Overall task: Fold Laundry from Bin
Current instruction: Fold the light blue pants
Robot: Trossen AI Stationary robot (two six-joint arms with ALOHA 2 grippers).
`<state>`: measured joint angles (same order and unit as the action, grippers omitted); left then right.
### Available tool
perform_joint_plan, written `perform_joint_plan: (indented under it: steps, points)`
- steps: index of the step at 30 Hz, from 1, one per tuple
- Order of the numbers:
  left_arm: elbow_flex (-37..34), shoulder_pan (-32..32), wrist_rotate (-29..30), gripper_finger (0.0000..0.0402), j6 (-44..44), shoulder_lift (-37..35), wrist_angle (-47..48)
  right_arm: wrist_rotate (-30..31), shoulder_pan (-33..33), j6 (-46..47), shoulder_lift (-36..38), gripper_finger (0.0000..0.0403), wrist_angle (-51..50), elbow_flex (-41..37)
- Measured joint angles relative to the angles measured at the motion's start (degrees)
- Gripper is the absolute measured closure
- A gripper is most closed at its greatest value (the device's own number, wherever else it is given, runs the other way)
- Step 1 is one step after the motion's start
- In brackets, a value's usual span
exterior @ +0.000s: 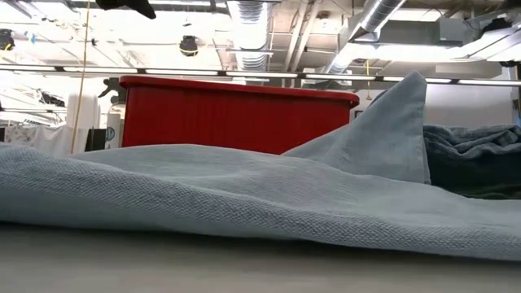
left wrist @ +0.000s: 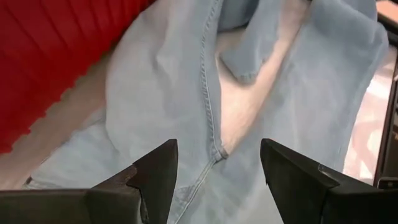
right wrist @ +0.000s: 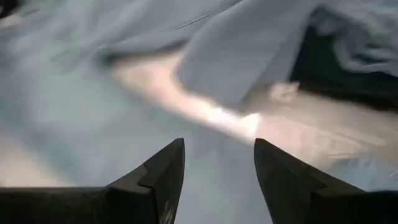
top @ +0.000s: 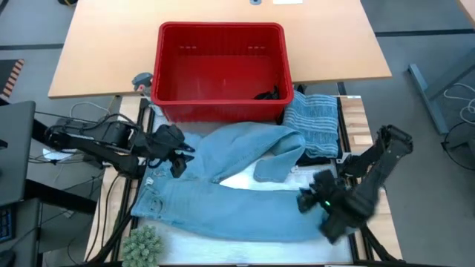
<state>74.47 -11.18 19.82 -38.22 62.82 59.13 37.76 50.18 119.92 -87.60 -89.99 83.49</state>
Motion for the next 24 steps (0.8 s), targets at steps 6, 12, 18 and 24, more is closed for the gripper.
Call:
perform_joint_plan:
  steps: [6, 12, 18, 24]
  points:
    - [-0.4, -1.7, 1.0, 0.0185, 0.0, -0.2, -0.8, -1.6, -7.9, 3.5, -0.4, 0.0184, 2.7, -11.2]
    - [-0.4, -2.3, 1.0, 0.0185, 0.6, -0.3, -0.8, 0.1, -9.6, 4.2, 4.4, 0.0183, 12.1, -21.7]
    - [-0.4, -2.3, 1.5, 0.0185, 2.1, -0.3, -0.8, 3.5, -11.1, -0.7, 9.5, 0.0183, 26.1, -31.2]
    - [-0.4, -2.3, 1.8, 0.0185, 3.2, -0.3, -0.8, 6.0, -12.6, -8.6, 11.3, 0.0183, 38.9, -37.9]
